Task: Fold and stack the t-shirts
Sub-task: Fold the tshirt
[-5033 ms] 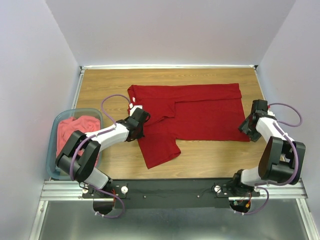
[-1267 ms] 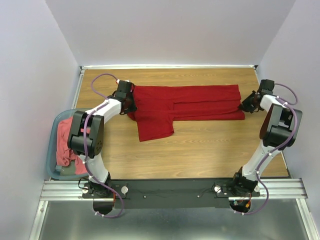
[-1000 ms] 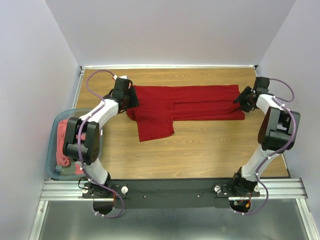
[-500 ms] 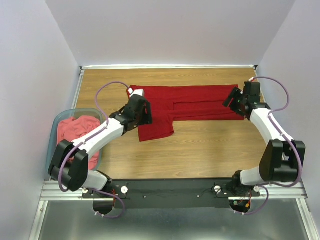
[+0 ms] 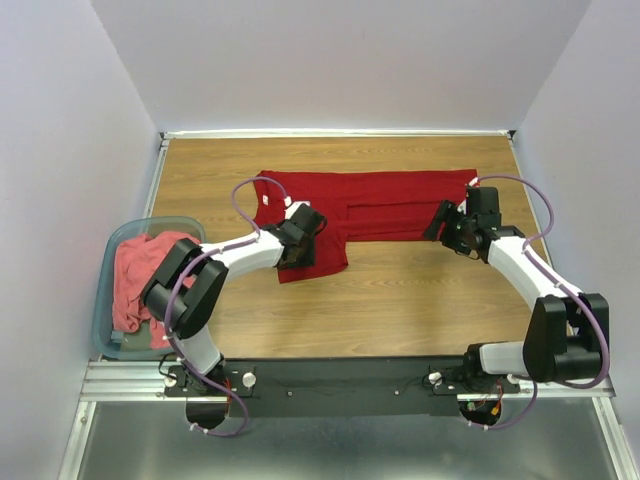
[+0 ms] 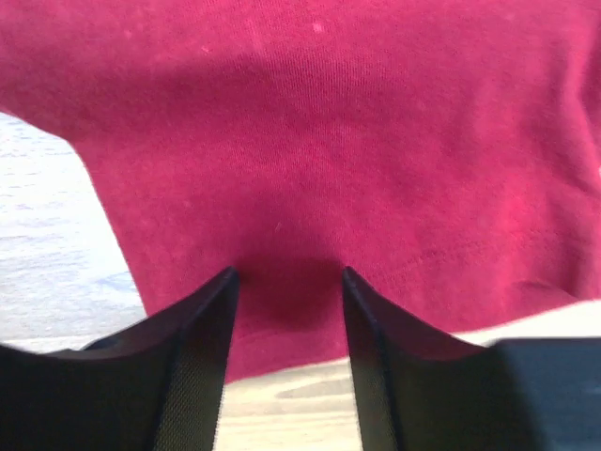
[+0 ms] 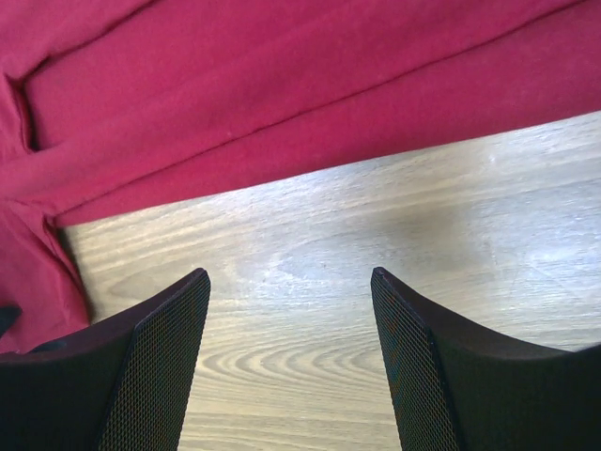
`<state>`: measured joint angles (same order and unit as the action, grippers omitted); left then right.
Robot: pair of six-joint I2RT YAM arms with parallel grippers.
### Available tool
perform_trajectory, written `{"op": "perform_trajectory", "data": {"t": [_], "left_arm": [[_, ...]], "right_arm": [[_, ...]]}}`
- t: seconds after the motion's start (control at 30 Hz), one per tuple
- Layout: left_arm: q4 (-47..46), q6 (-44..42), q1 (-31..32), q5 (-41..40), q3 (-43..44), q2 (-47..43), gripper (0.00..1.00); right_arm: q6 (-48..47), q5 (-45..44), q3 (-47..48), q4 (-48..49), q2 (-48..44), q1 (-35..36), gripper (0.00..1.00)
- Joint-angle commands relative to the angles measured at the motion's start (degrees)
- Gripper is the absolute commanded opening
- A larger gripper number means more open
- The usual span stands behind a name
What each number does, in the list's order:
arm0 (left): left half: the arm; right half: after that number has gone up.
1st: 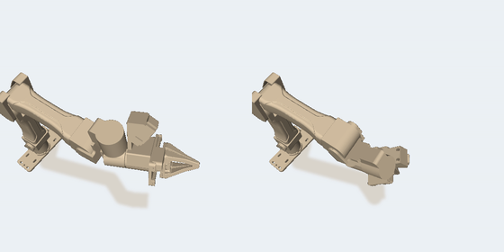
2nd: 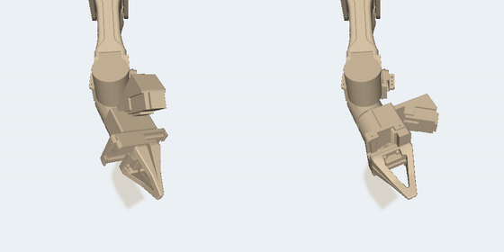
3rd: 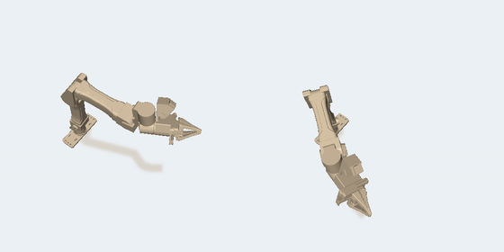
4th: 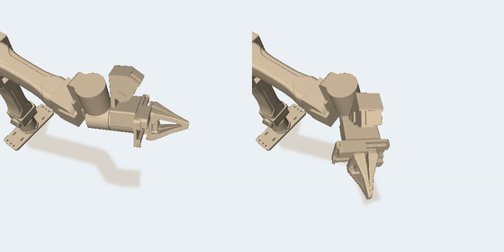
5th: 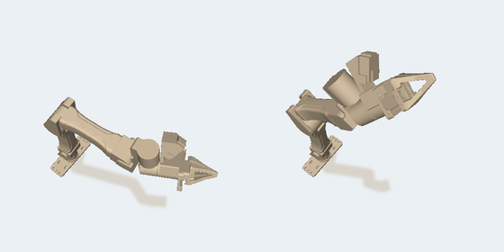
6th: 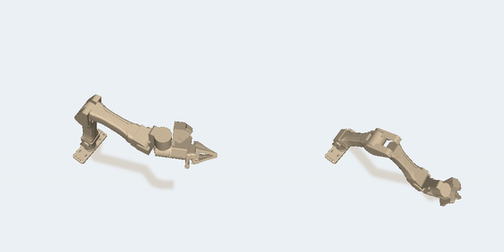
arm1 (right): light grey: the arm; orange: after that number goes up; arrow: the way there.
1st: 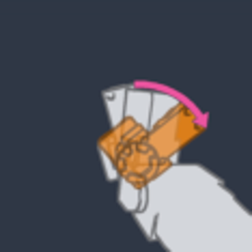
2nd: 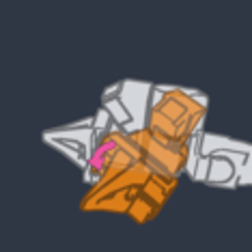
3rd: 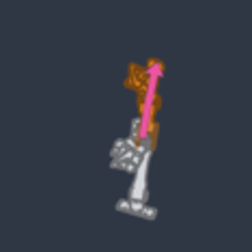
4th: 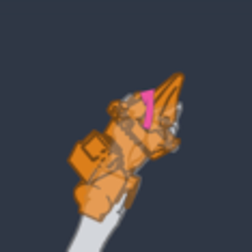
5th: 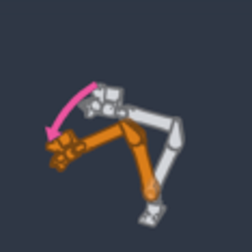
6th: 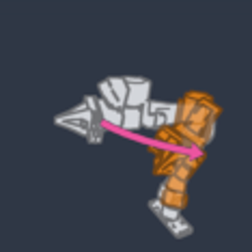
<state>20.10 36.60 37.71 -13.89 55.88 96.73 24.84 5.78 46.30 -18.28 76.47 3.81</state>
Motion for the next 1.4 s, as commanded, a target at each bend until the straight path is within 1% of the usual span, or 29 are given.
{"op": "perform_trajectory", "data": {"t": [0.0,0.03,0.07,0.1,0.17,0.2,0.23,0.27,0.3,0.43,0.53,0.57,0.7,0.87,1.0,1.17,1.37], "left_arm": [[2.3,1.4,1.0,-2.5,1.9,1.4,0.51],[2.7,1.5,1.4,-2.5,2.1,2.1,0.46],[3.1,1.5,1.6,-2.6,2.1,2.3,0.43],[3.8,1.6,1.7,-2.8,2.2,2.7,0.35],[4.2,1.8,1.9,-3.2,2.3,3.1,0.27],[4.7,2.0,1.9,-3.8,2.4,3.3,0.20],[5.0,2.0,1.9,-4.2,2.7,3.5,0.08],[5.5,2.1,1.9,-4.7,3.0,3.6,0.03],[6.3,1.7,1.9,-5.7,3.4,3.7,0.01],[9.2,0.4,1.8,-9.2,7.4,3.8,0.00],[11.4,-1.3,1.3,-12.6,12.8,3.8,0.00],[11.9,-2.7,1.0,-13.2,15.9,4.3,0.00],[13.5,-5.7,-1.7,-16.5,23.5,7.2,0.00],[11.6,-9.5,-5.9,-16.8,31.7,11.9,0.00],[9.4,-13.1,-7.8,-17.0,37.5,16.0,0.00],[7.1,-15.9,-9.3,-16.1,43.9,21.3,0.00],[3.7,-19.1,-9.8,-15.3,49.0,26.0,0.00]], "right_arm": [[-1.3,2.4,-0.8,2.1,-1.8,0.3,0.76],[-1.4,2.7,-0.7,2.2,-1.9,0.3,0.76],[-1.5,2.7,-0.7,2.2,-2.0,0.3,0.76],[-1.6,2.7,-0.6,2.3,-2.1,0.3,0.76],[-1.7,2.8,-0.6,2.4,-2.2,0.3,0.76],[-1.7,2.9,-0.8,2.5,-2.2,0.4,0.76],[-1.7,3.4,-0.8,2.6,-2.3,0.3,0.76],[-1.7,3.4,-0.9,2.6,-2.3,0.3,0.76],[-1.8,3.4,-1.0,2.7,-2.4,0.3,0.76],[-2.0,2.7,-1.5,3.1,-3.2,0.4,0.76],[-2.1,3.0,-1.6,3.2,-3.7,0.4,0.76],[-2.1,2.9,-1.7,3.3,-3.9,0.3,0.76],[-2.1,2.7,-2.4,3.7,-4.0,0.3,0.76],[-2.3,3.4,-3.0,4.0,-4.2,0.4,0.76],[-2.7,4.3,-3.1,4.6,-3.7,0.8,0.76],[-3.2,5.6,-3.1,5.1,-2.8,1.5,0.76],[-3.8,7.2,-3.1,5.9,-1.7,2.3,0.76]]}}
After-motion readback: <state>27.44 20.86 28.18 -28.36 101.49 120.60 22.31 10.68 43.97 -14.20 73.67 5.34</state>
